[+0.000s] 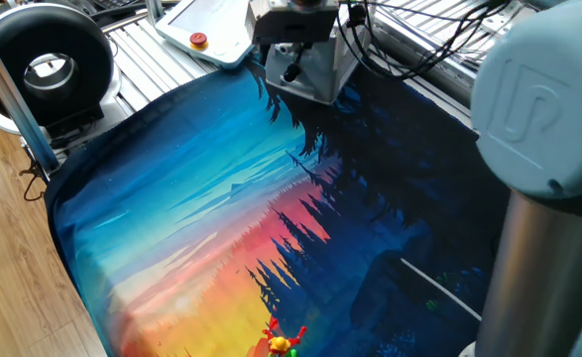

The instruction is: Grasp the handle and close the drawer

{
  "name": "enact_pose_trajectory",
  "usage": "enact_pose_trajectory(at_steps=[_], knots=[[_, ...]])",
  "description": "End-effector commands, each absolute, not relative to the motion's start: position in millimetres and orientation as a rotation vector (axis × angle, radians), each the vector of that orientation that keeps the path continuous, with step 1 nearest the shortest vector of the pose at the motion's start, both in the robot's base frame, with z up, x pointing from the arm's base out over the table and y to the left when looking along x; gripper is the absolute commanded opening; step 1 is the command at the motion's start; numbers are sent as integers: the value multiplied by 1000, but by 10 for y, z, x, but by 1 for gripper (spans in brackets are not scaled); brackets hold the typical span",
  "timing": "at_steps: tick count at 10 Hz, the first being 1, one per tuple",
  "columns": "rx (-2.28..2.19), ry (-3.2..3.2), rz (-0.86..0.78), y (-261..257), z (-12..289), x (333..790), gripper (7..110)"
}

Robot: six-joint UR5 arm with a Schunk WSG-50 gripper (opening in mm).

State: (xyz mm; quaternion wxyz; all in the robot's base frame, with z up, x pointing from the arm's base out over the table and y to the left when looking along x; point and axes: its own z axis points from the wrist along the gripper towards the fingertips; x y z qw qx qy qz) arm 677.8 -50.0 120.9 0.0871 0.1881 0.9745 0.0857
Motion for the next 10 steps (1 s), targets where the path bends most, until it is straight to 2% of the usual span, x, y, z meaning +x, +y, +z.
enact_pose_trajectory(at_steps=[1,4,8,9,10], knots=[[510,2904,311,-306,1068,6566,66],[511,2907,231,-149,917,6420,66],[609,3049,115,-106,925,6052,66],[622,3068,65,-147,938,6015,7],[609,3077,93,-85,944,6027,7]])
